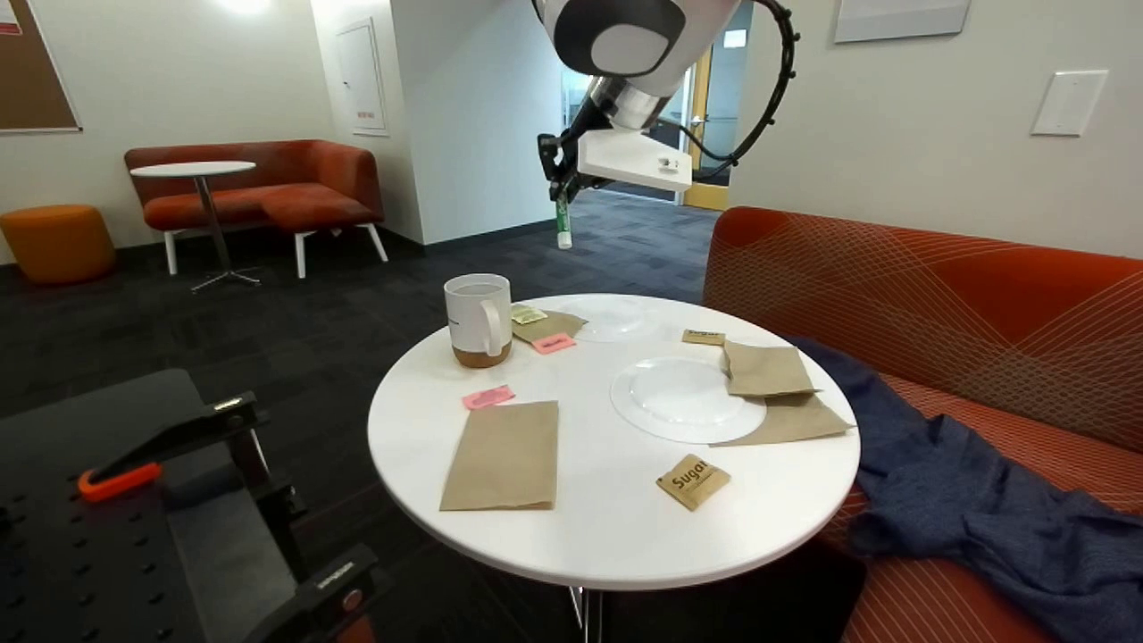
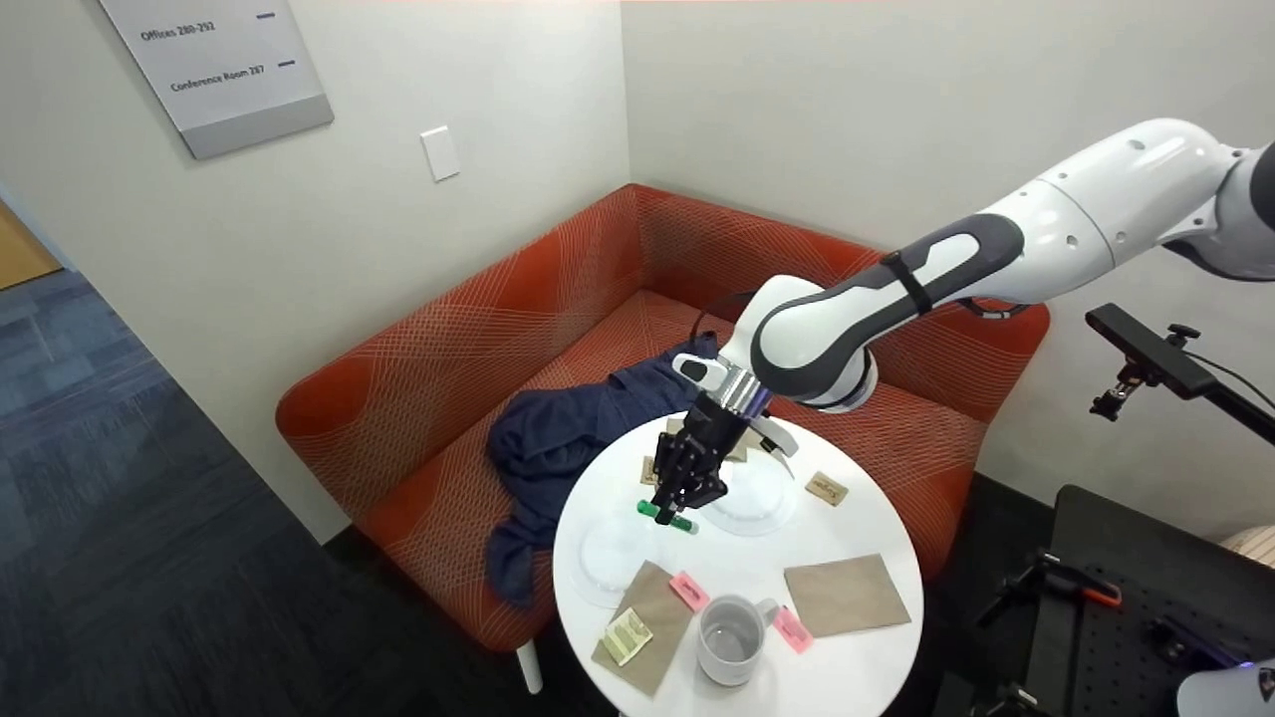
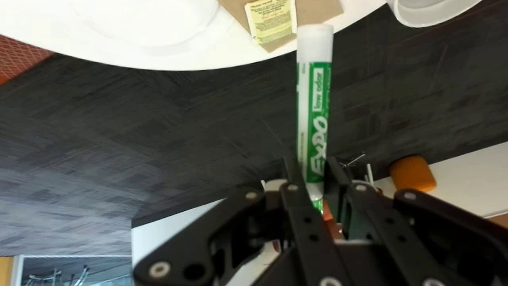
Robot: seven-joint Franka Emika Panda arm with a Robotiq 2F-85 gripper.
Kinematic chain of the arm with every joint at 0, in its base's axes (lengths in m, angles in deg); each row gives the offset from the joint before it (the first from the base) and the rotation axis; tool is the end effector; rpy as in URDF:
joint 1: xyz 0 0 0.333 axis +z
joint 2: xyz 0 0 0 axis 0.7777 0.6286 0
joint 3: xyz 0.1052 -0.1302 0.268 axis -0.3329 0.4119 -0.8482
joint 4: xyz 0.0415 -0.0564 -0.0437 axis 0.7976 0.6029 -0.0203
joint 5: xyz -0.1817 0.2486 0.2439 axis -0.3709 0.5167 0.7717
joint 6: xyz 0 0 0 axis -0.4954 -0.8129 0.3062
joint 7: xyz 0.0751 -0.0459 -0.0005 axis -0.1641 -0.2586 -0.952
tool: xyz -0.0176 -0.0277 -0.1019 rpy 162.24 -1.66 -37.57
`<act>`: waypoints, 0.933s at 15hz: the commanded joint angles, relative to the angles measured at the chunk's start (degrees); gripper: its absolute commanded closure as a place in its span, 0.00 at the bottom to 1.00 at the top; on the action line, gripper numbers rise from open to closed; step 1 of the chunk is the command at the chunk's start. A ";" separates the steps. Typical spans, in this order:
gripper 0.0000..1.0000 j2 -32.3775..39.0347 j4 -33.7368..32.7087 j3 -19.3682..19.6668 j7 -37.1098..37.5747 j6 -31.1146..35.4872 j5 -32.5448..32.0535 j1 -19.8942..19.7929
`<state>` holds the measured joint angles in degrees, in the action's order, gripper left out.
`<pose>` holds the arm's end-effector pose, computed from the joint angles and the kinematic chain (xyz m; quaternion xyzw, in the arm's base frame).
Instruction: Put the green marker inside the white mug
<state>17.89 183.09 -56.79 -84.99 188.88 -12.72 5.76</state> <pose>0.6325 0.0576 0.2064 -0.7962 -0.4652 -0.2667 0.2803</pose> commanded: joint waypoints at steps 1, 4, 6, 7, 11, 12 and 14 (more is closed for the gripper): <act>0.95 3.65 -4.53 -1.82 -7.25 -7.75 0.81 -0.73; 0.95 5.21 -7.53 -1.46 -14.18 -14.20 1.91 0.01; 0.95 5.93 -9.28 -1.05 -19.23 -18.73 2.70 0.46; 0.95 6.16 -10.07 -0.66 -21.67 -21.00 3.00 0.81; 0.95 6.53 -13.04 0.98 -29.76 -29.22 5.89 2.55; 0.95 6.39 -13.48 1.46 -31.58 -31.08 6.80 3.02; 0.95 5.88 -14.31 2.93 -34.14 -34.56 8.87 4.35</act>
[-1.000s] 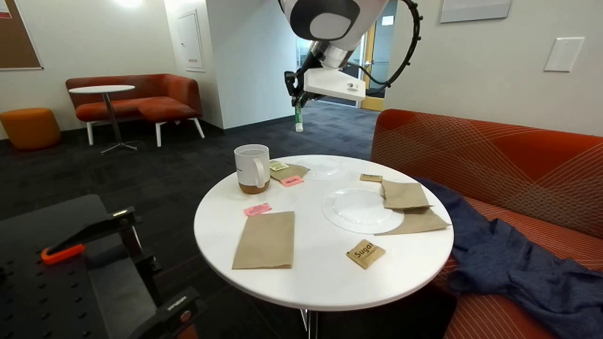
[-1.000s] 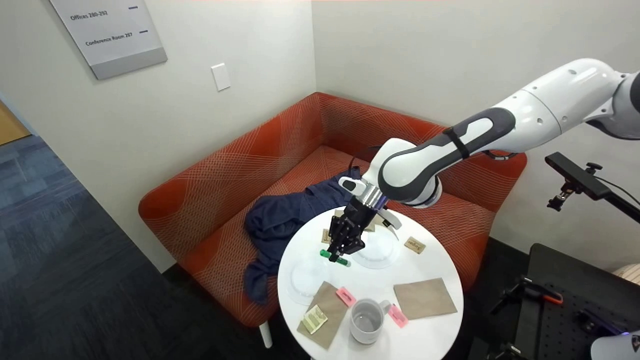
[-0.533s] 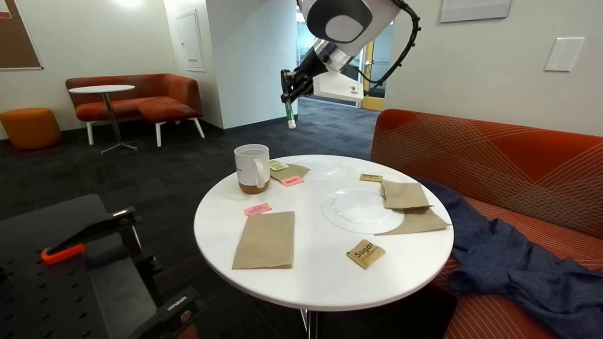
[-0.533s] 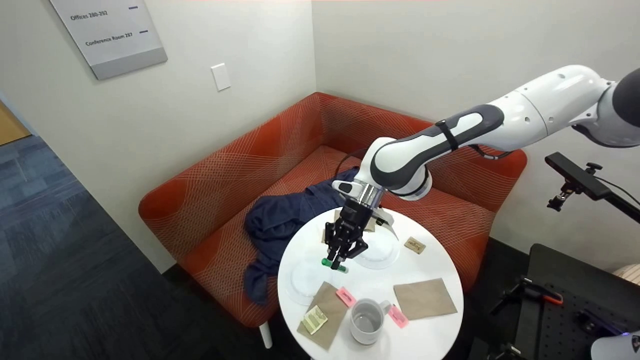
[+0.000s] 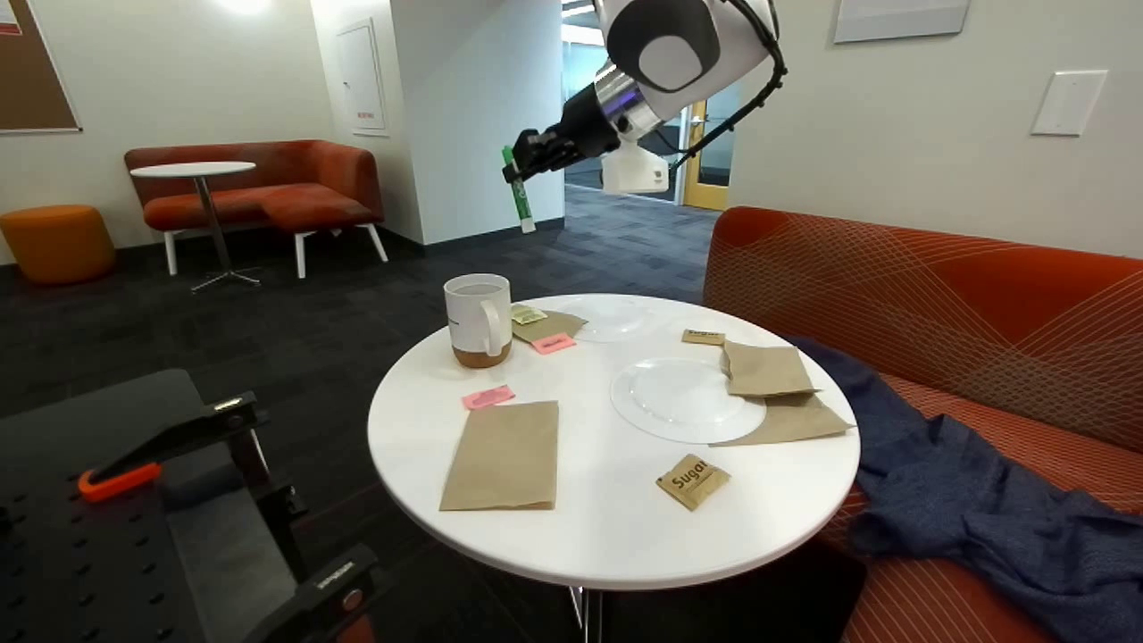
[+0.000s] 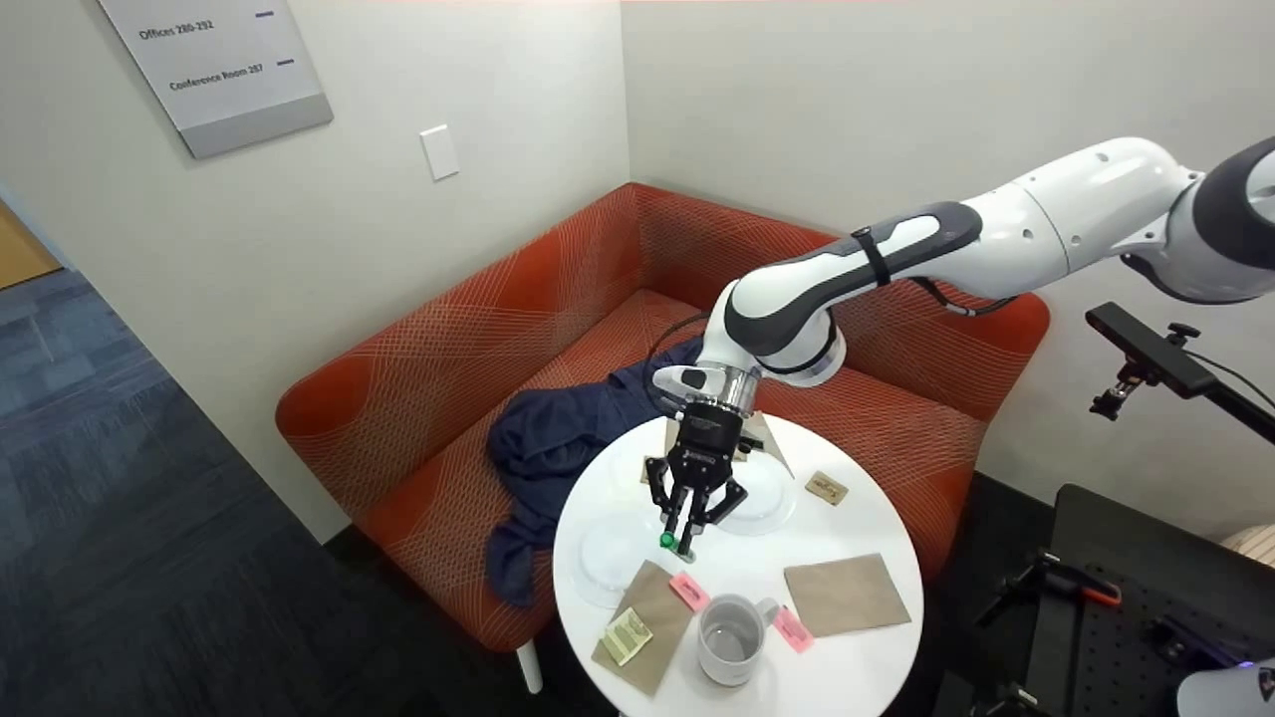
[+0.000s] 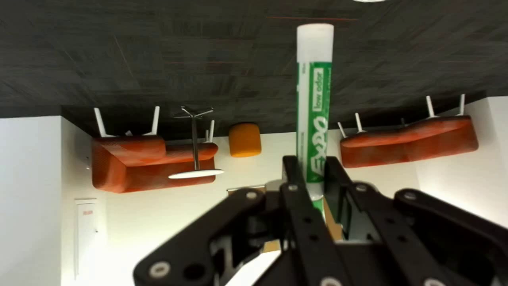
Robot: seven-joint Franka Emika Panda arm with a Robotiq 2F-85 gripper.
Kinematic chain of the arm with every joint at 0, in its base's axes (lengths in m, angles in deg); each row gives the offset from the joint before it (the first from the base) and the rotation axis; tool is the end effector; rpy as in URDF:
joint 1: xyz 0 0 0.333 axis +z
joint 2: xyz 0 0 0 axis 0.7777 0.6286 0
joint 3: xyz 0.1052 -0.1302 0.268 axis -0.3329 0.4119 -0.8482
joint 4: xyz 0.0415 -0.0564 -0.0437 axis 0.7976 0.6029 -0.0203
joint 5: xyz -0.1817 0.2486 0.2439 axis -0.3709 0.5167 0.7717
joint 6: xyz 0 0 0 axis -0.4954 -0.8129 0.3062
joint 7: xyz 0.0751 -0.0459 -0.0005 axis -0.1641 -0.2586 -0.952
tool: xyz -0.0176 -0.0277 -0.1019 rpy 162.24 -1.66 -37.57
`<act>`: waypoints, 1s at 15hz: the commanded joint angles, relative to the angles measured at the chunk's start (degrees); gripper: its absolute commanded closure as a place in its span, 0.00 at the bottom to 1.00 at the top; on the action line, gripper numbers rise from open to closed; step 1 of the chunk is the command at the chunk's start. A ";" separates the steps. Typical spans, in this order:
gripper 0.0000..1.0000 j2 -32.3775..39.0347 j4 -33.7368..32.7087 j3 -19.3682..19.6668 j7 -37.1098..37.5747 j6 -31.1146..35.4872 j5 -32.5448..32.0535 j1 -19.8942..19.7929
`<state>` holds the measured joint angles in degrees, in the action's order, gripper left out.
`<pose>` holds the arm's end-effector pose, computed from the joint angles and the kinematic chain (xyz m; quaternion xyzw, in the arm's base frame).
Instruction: Put the green marker inside the white mug
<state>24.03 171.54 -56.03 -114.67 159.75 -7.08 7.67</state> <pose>0.6390 0.0726 0.1996 -0.5837 -0.6379 -0.2933 0.4079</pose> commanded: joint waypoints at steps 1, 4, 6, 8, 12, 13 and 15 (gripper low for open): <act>0.95 -0.37 -3.23 3.14 -5.56 -7.13 4.15 3.24; 0.95 -0.66 -4.38 6.34 -8.63 -12.04 7.15 5.79; 0.95 -1.09 -5.01 8.98 -10.14 -15.30 9.25 7.69; 0.95 -1.34 -5.83 11.57 -11.81 -18.79 11.34 9.48; 0.95 -2.05 -7.84 17.55 -14.87 -23.79 14.98 13.87; 0.95 -2.33 -8.41 19.27 -15.58 -24.70 15.76 15.21; 0.95 -2.68 -9.51 22.94 -16.66 -25.75 16.89 18.15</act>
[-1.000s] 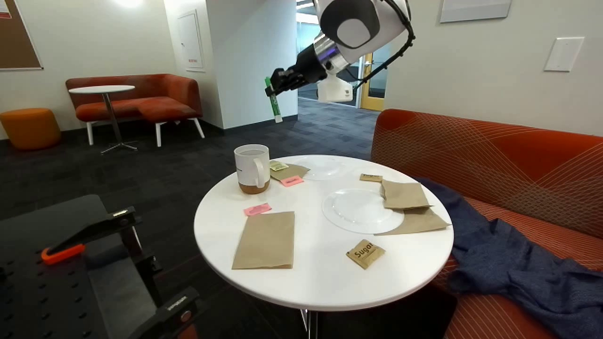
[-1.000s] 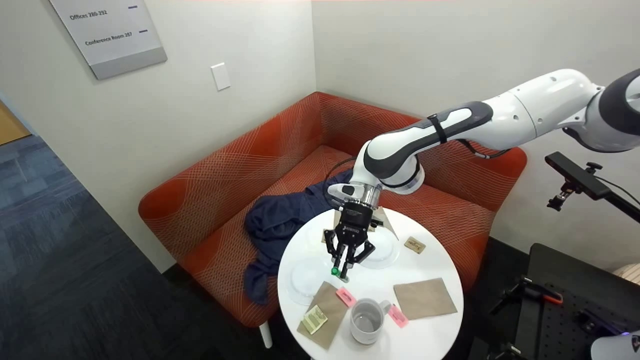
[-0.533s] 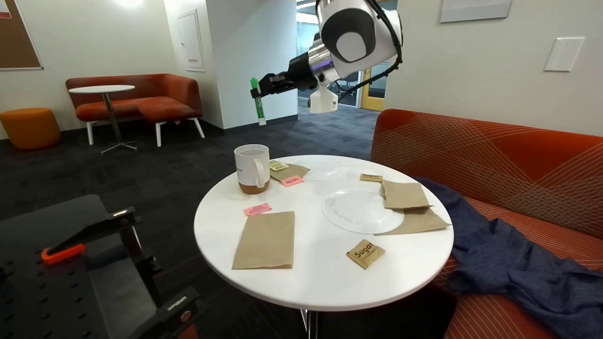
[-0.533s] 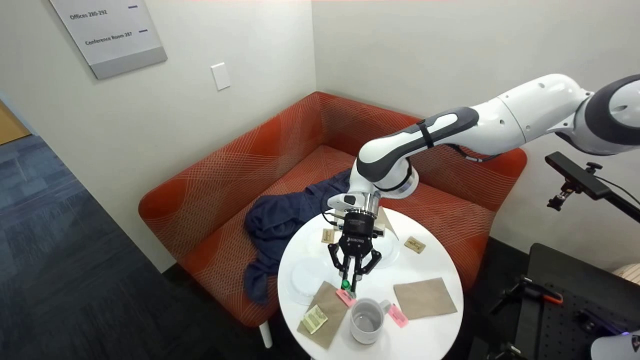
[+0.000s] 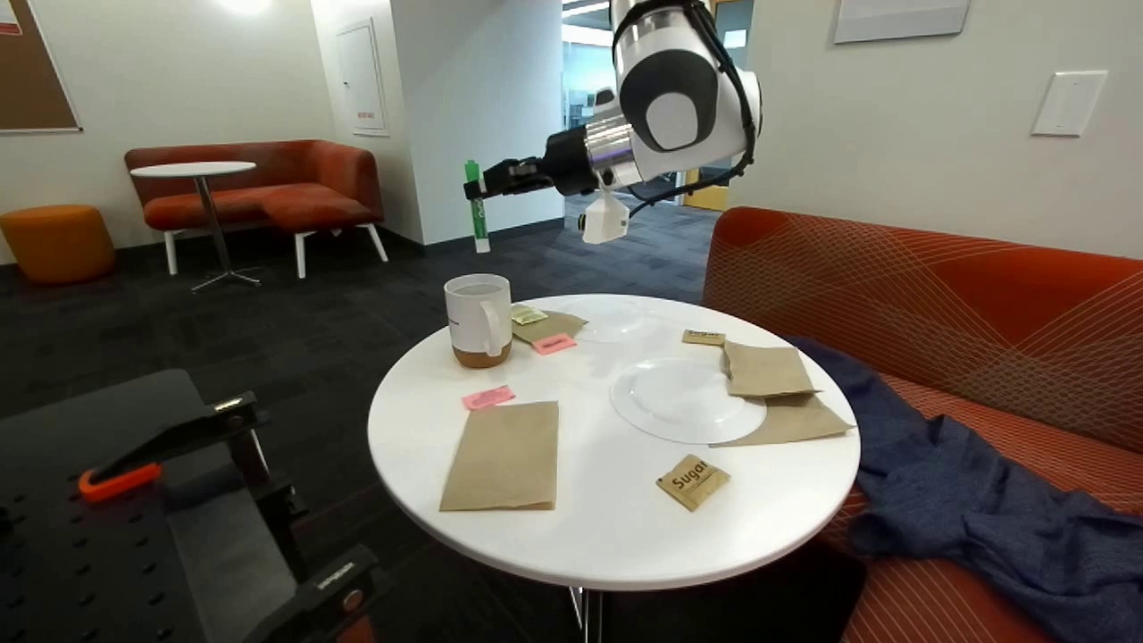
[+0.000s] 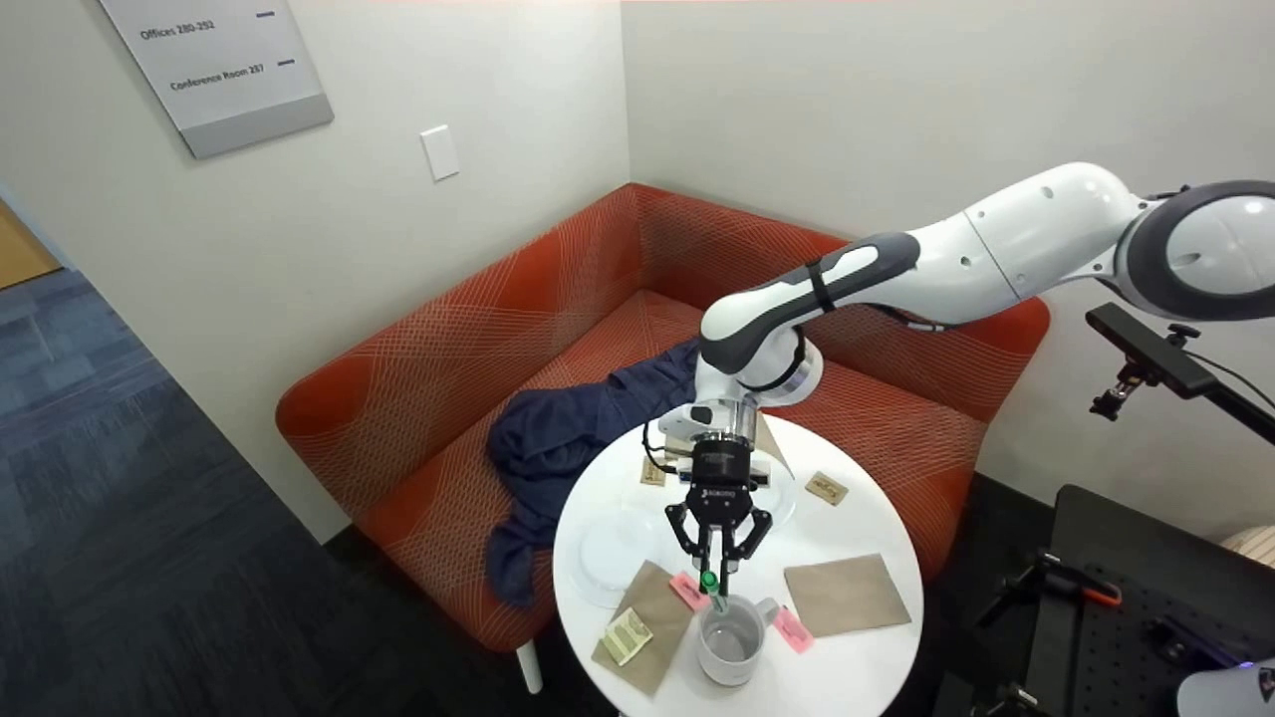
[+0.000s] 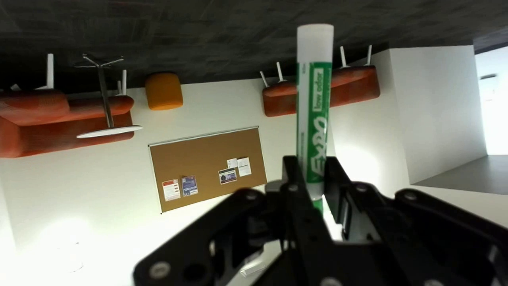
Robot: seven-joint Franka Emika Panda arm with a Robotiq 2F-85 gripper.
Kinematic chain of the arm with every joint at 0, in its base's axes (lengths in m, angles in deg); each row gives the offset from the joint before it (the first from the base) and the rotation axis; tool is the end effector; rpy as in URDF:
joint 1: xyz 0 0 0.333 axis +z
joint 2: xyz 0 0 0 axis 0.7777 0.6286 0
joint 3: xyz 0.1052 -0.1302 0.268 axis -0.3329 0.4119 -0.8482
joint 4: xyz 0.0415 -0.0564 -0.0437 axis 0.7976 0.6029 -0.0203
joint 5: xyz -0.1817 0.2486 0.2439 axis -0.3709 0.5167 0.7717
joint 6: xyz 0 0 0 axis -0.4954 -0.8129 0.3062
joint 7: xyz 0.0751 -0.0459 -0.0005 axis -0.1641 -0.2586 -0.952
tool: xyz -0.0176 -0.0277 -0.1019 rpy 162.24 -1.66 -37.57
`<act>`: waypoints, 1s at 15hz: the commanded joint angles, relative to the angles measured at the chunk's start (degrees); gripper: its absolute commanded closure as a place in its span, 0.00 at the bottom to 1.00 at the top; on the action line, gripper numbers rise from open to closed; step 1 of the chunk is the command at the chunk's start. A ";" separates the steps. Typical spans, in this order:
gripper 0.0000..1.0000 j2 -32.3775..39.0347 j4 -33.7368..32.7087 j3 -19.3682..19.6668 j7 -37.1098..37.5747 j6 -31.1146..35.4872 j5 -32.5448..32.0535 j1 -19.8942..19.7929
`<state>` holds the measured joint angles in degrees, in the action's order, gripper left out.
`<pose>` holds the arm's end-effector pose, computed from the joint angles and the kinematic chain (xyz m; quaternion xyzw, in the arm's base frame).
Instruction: Put the green marker inside the white mug
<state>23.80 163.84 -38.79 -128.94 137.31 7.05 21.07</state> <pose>0.6192 0.0832 0.1479 -0.4833 -0.6441 -0.2710 0.5274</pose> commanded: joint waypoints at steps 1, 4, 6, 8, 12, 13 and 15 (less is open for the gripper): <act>0.95 -2.62 -2.30 7.37 -2.77 -3.79 3.20 6.15; 0.95 -2.81 -3.50 12.08 -5.40 -4.13 4.00 10.33; 0.95 -2.56 -4.13 14.12 -6.18 -4.28 4.76 12.15; 0.95 -2.41 -4.37 15.71 -7.19 -4.13 5.36 13.66; 0.95 -1.86 -5.05 17.83 -8.43 -4.22 5.40 15.87; 0.95 -1.79 -5.21 18.24 -8.19 -4.60 5.17 16.29; 0.56 -1.57 -5.63 18.97 -7.50 -5.27 4.75 17.10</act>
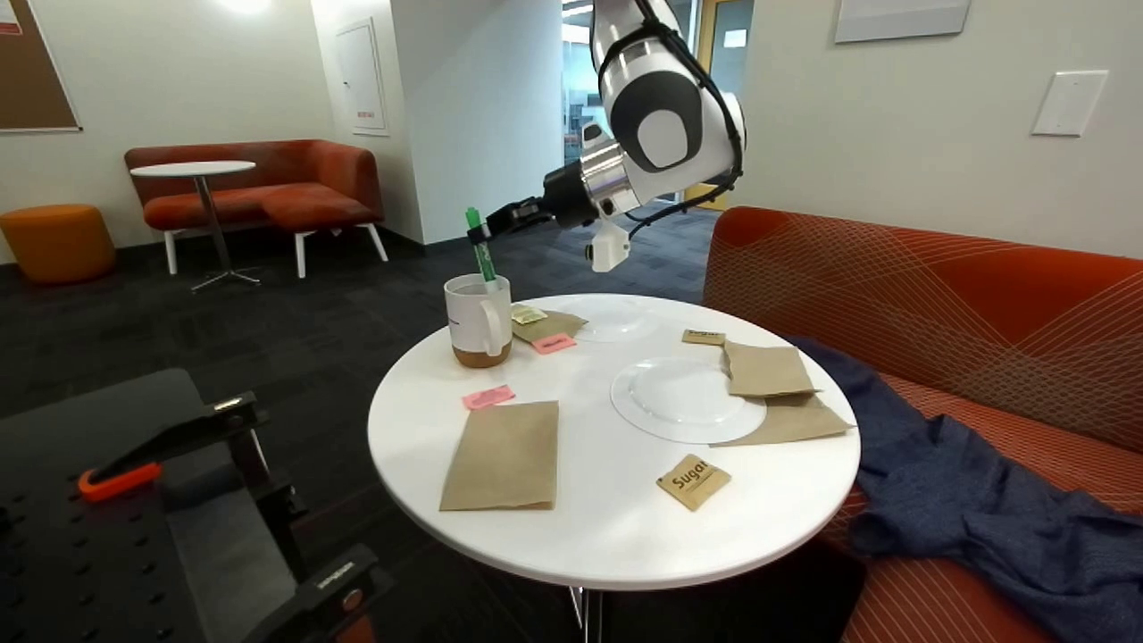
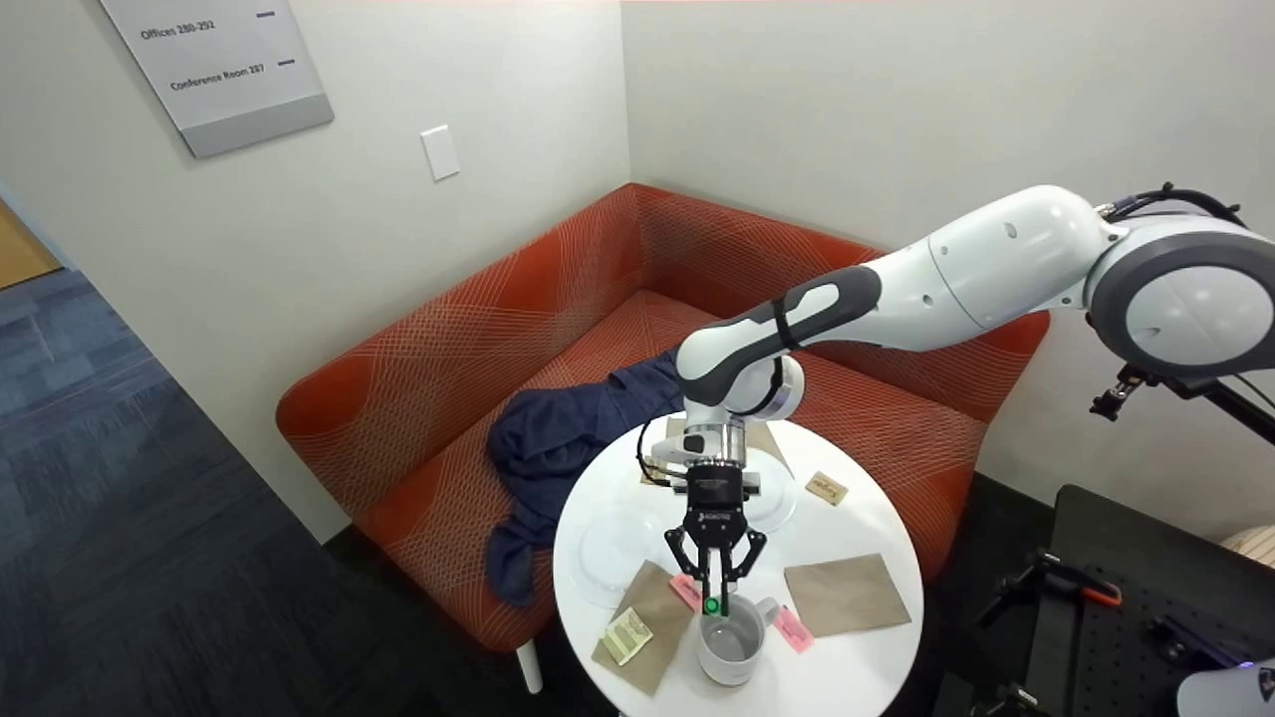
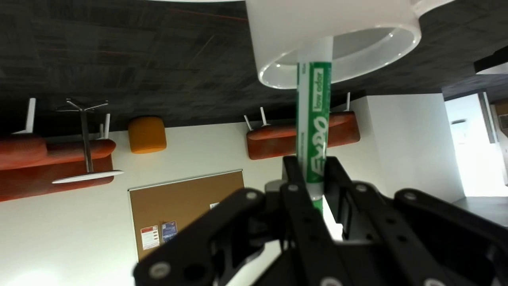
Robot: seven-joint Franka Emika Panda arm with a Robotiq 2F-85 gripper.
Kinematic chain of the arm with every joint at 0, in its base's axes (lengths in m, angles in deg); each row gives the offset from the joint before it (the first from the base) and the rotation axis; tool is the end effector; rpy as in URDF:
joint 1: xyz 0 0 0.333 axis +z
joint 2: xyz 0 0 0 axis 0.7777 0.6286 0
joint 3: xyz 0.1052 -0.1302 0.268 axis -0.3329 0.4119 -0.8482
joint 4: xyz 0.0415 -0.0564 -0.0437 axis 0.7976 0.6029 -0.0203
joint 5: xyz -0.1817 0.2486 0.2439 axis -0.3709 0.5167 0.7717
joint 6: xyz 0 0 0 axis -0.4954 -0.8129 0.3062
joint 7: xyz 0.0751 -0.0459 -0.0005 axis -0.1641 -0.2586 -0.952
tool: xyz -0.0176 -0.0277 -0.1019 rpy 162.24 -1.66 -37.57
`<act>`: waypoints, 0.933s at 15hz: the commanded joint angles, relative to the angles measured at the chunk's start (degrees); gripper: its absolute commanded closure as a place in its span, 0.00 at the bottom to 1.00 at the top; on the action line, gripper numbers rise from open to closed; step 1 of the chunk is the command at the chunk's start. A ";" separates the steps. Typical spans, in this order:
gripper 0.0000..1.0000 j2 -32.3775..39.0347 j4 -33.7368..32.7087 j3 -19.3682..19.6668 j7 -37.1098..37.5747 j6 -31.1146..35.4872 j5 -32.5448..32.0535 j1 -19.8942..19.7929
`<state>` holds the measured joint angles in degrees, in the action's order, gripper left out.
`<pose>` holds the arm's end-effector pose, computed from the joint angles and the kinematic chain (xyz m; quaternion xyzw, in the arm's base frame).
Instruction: Put the green marker inside the white mug
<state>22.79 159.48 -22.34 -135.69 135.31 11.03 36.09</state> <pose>0.6223 0.0917 0.1096 -0.4782 -0.6926 -0.2247 0.4910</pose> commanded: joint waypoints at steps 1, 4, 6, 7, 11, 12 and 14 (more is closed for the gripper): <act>0.53 -0.62 -1.47 2.90 -0.39 -3.81 0.62 2.47; 0.33 -0.62 -2.08 3.75 -0.11 -5.05 0.47 3.34; 0.18 -0.87 -2.43 4.24 0.04 -5.33 0.42 3.86; 0.11 -1.23 -2.47 4.34 0.10 -5.30 0.40 4.05; 0.00 -4.93 -0.29 4.61 0.16 -3.93 0.48 4.65; 0.00 -6.00 0.17 4.67 0.32 -3.71 0.77 4.68; 0.00 -7.96 0.73 4.88 0.24 -3.71 0.77 4.85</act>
<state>19.81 157.66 -19.32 -135.49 132.37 11.02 39.72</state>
